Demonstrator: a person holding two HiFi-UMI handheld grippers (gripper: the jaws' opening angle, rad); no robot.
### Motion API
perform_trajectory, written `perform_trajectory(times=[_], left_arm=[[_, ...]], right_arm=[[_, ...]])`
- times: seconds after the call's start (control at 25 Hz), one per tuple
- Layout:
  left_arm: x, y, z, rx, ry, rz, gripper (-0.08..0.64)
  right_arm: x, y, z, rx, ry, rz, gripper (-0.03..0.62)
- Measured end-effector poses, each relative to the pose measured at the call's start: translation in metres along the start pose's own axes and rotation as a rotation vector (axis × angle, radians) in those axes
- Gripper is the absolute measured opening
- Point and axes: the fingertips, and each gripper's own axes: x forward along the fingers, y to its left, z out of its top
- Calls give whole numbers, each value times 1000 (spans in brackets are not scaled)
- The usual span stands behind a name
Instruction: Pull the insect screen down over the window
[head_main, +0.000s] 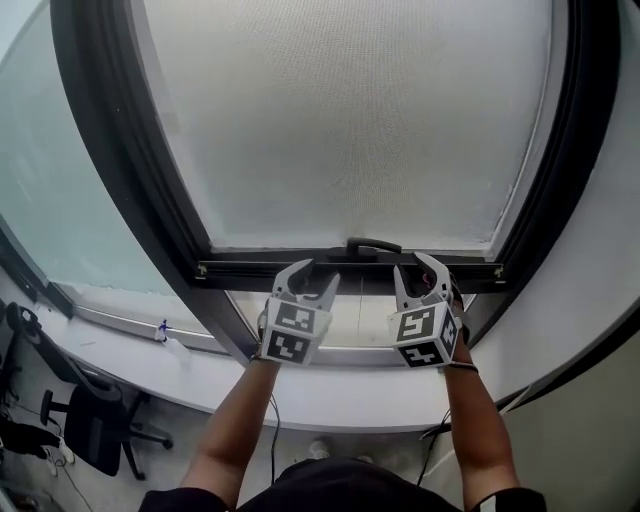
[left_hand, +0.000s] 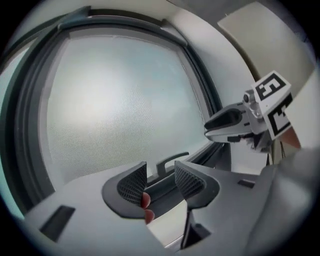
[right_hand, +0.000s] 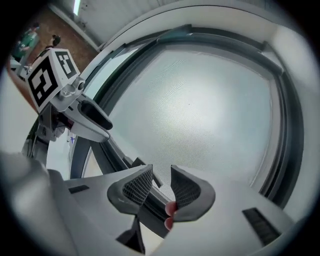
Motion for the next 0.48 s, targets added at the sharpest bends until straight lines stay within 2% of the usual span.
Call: perform_trajectory(times=[0.12, 0.28, 0.36, 0.48], left_arm=[[-16, -4, 14, -71, -79, 34, 127], [-39, -8, 25, -60, -127, 109, 14], [-50, -10, 30, -64, -138, 133, 3], [-65, -15, 31, -122, -142, 150, 3]], right_arm=[[-15, -1, 5, 37, -36, -22, 90], [-38, -1, 8, 76, -64, -36, 30], [-48, -1, 12, 108, -67, -30, 6], [-60, 2, 7, 138, -91, -18, 6]])
